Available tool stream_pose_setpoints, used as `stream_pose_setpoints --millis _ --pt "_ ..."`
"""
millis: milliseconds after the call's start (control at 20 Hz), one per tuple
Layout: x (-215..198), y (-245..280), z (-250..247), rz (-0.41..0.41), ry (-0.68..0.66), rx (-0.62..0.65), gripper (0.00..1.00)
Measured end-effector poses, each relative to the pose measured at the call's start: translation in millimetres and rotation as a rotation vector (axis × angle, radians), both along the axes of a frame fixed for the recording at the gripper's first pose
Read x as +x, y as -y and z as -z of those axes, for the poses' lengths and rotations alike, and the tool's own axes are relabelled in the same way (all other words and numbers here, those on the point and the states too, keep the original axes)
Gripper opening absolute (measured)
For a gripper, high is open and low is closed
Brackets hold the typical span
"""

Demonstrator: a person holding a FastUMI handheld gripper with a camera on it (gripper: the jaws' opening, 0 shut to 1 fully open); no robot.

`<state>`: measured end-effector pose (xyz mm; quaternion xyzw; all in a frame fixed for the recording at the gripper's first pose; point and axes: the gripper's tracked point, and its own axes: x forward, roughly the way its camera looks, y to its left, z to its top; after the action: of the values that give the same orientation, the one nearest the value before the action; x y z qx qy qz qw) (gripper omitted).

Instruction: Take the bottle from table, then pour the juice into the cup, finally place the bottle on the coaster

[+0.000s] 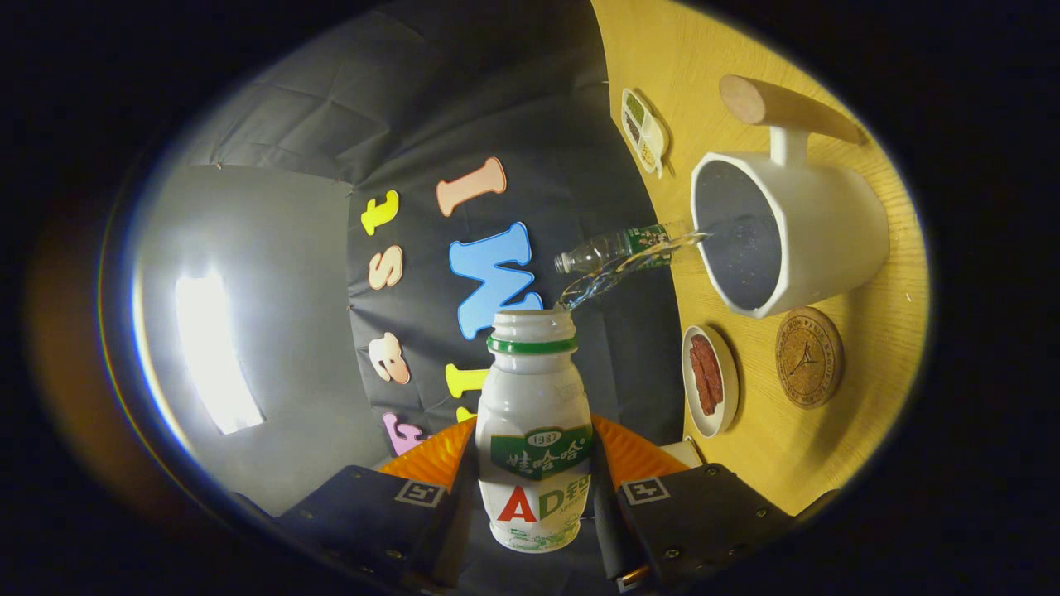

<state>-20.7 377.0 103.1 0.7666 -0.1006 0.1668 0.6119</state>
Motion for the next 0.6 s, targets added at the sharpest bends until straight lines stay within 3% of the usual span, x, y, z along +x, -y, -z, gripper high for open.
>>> stream_pose_setpoints --millis 600 --pt "1.5 4.0 -10.3 0.000 0.012 0.048 0.63"
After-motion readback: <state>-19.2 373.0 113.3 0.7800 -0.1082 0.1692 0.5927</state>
